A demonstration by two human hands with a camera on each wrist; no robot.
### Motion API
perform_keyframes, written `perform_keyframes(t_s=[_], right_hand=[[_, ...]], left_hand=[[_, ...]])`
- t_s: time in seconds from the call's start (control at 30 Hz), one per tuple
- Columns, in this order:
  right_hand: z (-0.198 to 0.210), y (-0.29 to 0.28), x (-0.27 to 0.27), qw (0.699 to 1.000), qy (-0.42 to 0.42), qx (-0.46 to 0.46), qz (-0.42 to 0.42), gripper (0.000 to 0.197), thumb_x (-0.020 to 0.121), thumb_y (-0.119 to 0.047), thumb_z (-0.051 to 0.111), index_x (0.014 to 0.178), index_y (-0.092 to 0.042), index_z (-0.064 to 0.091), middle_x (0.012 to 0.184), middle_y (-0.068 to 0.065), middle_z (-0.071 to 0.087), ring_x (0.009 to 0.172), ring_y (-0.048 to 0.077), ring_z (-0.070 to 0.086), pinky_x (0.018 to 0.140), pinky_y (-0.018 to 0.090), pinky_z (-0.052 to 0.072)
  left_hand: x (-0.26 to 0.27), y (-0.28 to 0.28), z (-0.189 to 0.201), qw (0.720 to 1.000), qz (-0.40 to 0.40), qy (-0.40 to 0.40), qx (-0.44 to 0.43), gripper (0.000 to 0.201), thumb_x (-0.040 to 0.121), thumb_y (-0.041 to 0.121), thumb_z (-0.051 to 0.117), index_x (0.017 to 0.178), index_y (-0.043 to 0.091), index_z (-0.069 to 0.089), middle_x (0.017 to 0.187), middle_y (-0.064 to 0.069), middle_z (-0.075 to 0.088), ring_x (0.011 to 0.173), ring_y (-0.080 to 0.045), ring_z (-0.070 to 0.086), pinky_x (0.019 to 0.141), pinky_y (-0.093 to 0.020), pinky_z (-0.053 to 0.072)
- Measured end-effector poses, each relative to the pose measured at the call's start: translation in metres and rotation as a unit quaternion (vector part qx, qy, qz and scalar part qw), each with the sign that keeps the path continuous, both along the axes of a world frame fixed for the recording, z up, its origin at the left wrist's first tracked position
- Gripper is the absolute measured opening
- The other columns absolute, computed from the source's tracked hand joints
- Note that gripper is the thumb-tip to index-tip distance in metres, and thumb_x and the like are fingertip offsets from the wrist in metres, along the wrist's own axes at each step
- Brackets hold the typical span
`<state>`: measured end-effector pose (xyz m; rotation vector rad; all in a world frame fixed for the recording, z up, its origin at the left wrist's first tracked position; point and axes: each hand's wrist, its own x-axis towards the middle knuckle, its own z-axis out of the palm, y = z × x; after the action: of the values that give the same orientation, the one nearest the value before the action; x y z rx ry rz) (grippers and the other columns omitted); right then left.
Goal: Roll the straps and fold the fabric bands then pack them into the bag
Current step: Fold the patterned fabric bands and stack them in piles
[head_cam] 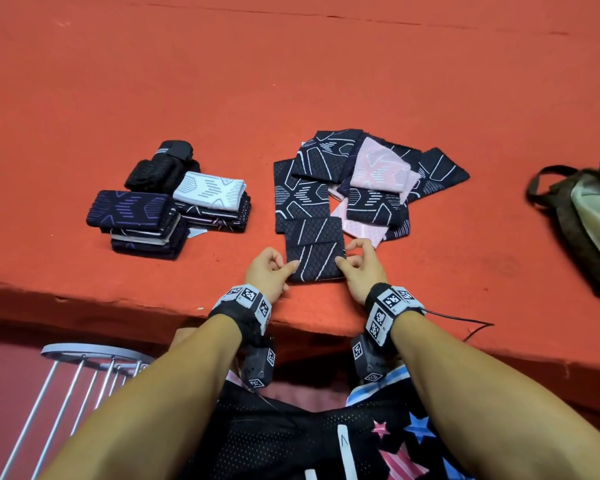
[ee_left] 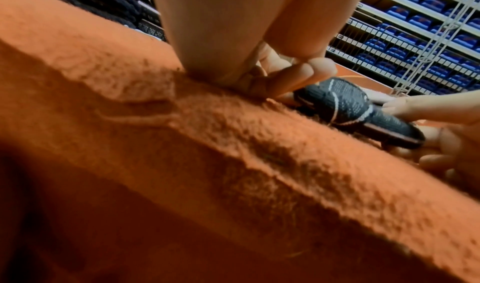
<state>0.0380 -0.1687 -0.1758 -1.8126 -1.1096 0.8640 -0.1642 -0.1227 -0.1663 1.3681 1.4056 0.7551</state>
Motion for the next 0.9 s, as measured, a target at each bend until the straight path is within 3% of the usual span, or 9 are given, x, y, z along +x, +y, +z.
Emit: perform_keyframes(t_s=[0.13, 0.23, 0.33, 0.5, 0.6, 0.67, 0.73, 0.83, 0.9], right_hand=[[0.002, 0.000, 0.003, 0.999, -0.032, 0.005, 0.038, 0.014, 0.095, -0.023, 0.059, 0.099, -0.037, 0.056, 0.071, -0.003, 0.064, 0.066, 0.016, 0.060, 0.071, 0.036, 0.049], [-0.002, 0.004, 0.007, 0.998, -0.037, -0.007, 0.047, 0.021, 0.093, -0.024, 0.059, 0.102, -0.040, 0.069, 0.076, -0.002, 0.064, 0.071, 0.013, 0.061, 0.075, 0.032, 0.051], [0.001, 0.006, 0.010, 0.997, -0.039, -0.027, 0.063, 0.024, 0.090, -0.023, 0.064, 0.109, -0.037, 0.071, 0.067, -0.010, 0.056, 0.066, 0.008, 0.056, 0.074, 0.028, 0.048], [0.006, 0.004, 0.010, 0.992, -0.008, -0.077, 0.096, 0.054, 0.066, -0.034, 0.074, 0.120, -0.036, 0.065, 0.074, -0.011, 0.056, 0.069, 0.011, 0.061, 0.082, 0.037, 0.057], [0.012, 0.000, 0.011, 0.987, -0.013, -0.076, 0.142, 0.064, 0.073, -0.011, 0.076, 0.133, -0.025, 0.057, 0.080, -0.013, 0.058, 0.066, 0.002, 0.057, 0.078, 0.025, 0.052], [0.013, -0.001, 0.013, 0.986, -0.041, -0.066, 0.150, 0.062, 0.077, -0.006, 0.073, 0.134, -0.026, 0.056, 0.079, -0.014, 0.060, 0.067, -0.001, 0.057, 0.079, 0.025, 0.052], [0.009, -0.002, 0.011, 0.990, -0.034, -0.052, 0.123, 0.045, 0.083, -0.014, 0.072, 0.124, -0.031, 0.063, 0.077, -0.013, 0.063, 0.068, 0.006, 0.060, 0.081, 0.035, 0.056], [0.009, -0.002, 0.008, 0.996, 0.015, -0.027, 0.084, 0.011, 0.089, -0.041, 0.065, 0.096, -0.038, 0.073, 0.077, -0.014, 0.071, 0.075, 0.010, 0.066, 0.082, 0.038, 0.056], [0.013, -0.002, 0.008, 0.997, 0.002, -0.018, 0.081, 0.025, 0.094, -0.040, 0.062, 0.076, -0.029, 0.074, 0.067, -0.015, 0.068, 0.069, 0.009, 0.063, 0.075, 0.035, 0.053]], left_hand=[[0.001, 0.000, 0.000, 1.000, -0.006, 0.000, 0.020, 0.022, 0.094, 0.026, 0.069, 0.083, 0.018, 0.051, 0.055, 0.005, 0.048, 0.037, -0.010, 0.050, 0.039, -0.019, 0.034], [0.000, 0.000, 0.001, 0.999, -0.017, 0.000, 0.032, 0.005, 0.096, 0.024, 0.066, 0.098, 0.027, 0.069, 0.059, 0.006, 0.057, 0.037, -0.008, 0.049, 0.040, -0.020, 0.037], [-0.001, 0.001, 0.002, 0.999, -0.032, 0.010, 0.014, 0.019, 0.098, 0.024, 0.062, 0.110, 0.034, 0.073, 0.049, 0.004, 0.057, 0.038, -0.007, 0.050, 0.043, -0.020, 0.041], [0.001, 0.008, 0.007, 0.997, -0.040, -0.023, -0.062, 0.037, 0.090, 0.005, 0.063, 0.123, 0.020, 0.071, 0.062, -0.002, 0.061, 0.040, -0.010, 0.055, 0.041, -0.020, 0.044], [-0.001, 0.006, 0.011, 0.994, -0.064, -0.039, -0.073, 0.049, 0.086, -0.007, 0.061, 0.129, 0.016, 0.065, 0.071, 0.004, 0.057, 0.043, -0.010, 0.060, 0.043, -0.018, 0.047], [-0.002, 0.004, 0.013, 0.992, -0.074, -0.051, -0.083, 0.056, 0.084, -0.013, 0.060, 0.132, 0.015, 0.062, 0.086, 0.002, 0.060, 0.048, -0.011, 0.065, 0.045, -0.016, 0.049], [-0.003, 0.002, 0.013, 0.991, -0.072, -0.071, -0.086, 0.057, 0.084, -0.015, 0.062, 0.133, 0.014, 0.060, 0.092, -0.003, 0.064, 0.053, -0.012, 0.069, 0.046, -0.015, 0.048], [-0.003, 0.003, 0.011, 0.992, -0.037, -0.091, -0.082, 0.044, 0.085, -0.004, 0.071, 0.126, 0.012, 0.065, 0.076, -0.003, 0.064, 0.046, -0.007, 0.062, 0.042, -0.015, 0.043], [-0.005, 0.003, 0.006, 0.995, -0.016, -0.073, -0.059, 0.027, 0.087, 0.007, 0.073, 0.114, 0.011, 0.072, 0.062, 0.001, 0.057, 0.039, -0.004, 0.048, 0.042, -0.018, 0.037]])
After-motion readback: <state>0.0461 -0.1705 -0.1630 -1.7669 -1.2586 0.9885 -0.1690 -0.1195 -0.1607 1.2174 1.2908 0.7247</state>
